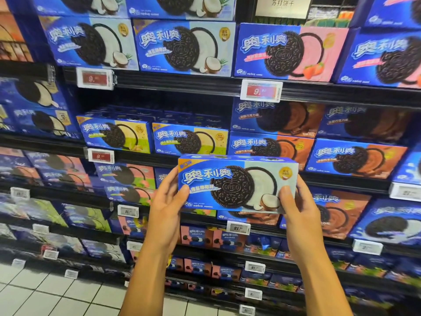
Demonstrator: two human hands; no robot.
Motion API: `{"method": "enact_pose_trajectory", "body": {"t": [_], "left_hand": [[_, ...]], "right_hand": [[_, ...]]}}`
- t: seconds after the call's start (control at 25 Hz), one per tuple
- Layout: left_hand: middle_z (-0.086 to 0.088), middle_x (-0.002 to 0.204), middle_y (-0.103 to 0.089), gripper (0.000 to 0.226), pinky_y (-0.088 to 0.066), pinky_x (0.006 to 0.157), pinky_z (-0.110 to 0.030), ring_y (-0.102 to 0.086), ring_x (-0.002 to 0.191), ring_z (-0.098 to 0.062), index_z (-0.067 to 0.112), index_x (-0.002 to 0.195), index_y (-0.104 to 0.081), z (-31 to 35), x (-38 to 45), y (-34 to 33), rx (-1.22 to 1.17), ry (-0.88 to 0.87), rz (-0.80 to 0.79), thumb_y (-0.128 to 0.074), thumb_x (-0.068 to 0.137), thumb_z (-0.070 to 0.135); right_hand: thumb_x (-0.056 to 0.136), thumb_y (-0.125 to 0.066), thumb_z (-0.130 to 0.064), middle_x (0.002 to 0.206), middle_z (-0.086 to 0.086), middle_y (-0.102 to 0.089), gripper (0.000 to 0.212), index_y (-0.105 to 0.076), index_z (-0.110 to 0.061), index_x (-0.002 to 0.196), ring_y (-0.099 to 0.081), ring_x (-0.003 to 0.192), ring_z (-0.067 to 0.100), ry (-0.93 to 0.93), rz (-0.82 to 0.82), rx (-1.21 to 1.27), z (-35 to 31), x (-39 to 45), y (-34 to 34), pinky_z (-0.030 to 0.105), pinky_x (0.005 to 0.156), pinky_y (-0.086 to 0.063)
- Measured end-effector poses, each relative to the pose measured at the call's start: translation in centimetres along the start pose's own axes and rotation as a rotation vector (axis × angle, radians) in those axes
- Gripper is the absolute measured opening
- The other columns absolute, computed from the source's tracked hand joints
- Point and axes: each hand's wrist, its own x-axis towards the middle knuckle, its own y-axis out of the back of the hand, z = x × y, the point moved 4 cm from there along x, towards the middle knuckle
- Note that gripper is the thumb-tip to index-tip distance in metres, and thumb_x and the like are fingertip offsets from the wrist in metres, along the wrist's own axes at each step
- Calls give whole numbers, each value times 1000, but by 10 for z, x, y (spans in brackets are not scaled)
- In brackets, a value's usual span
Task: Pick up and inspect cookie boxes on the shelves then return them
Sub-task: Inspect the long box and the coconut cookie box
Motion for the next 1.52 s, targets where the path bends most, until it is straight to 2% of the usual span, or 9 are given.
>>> {"method": "enact_pose_trajectory", "body": {"t": [0.16,0.28,0.4,0.76,0.92,1.12,1.24,1.36,1.52], "left_hand": [[21,134,-60,54,-46,103,-24,-53,128,-4,49,122,-59,7,-4,3,248,-170,130,-65,88,7],[12,125,-67,58,-51,89,-17,-62,112,-4,35,126,-62,8,-5,6,312,-243,255,-62,88,-10],[-8,117,-70,48,-54,78,-13,-69,98,-3,10,127,-64,12,-9,8,263,-270,330,-61,86,-16],[9,103,-76,48,-56,78,-17,-70,97,-4,18,114,-65,23,-11,8,146,-332,283,-63,83,-17],[7,109,-75,42,-56,78,-18,-69,103,-8,25,113,-68,23,-11,10,116,-343,282,-70,77,3],[0,119,-72,51,-56,83,-22,-68,109,-13,32,114,-71,24,-9,12,121,-334,194,-65,83,-8],[6,123,-69,49,-55,90,-28,-65,114,-14,40,117,-70,28,-8,6,192,-313,105,-72,82,5],[4,134,-62,46,-48,104,-37,-55,129,-20,27,127,-63,31,-9,0,252,-316,2,-65,85,8],[10,146,-51,42,-40,110,-28,-40,141,-12,23,135,-55,34,-16,-19,264,-293,-198,-54,94,14]], "right_hand": [[90,-64,-31,124,-15,-70,49,-58,-31,139,-65,111,0,87,-28,-101,-6,-1,5,10,83,-51],[93,-67,-9,133,-11,-66,50,-60,-29,137,-62,120,8,173,-48,-202,-11,-1,6,13,92,-49],[89,-71,-21,131,-12,-67,50,-61,-33,136,-64,117,6,225,-70,-174,-19,-1,7,17,91,-52],[86,-75,-41,133,-7,-66,55,-60,-29,138,-65,115,5,286,-59,-121,-17,-3,6,20,95,-52],[87,-74,-39,135,-6,-66,53,-60,-31,137,-65,114,7,314,-63,-116,-19,-4,4,21,95,-52],[89,-71,-15,134,-4,-66,47,-65,-34,132,-64,118,12,304,-36,-78,-16,-3,3,23,96,-52],[92,-66,-3,128,-9,-69,47,-67,-34,128,-64,115,7,254,3,-82,-12,0,5,19,92,-52],[97,-59,-4,113,-18,-73,43,-64,-37,125,-67,104,2,165,42,-97,-3,2,6,15,84,-54],[102,-47,-1,110,-13,-72,38,-63,-32,119,-66,104,8,-3,128,158,13,6,2,24,86,-57]]}}
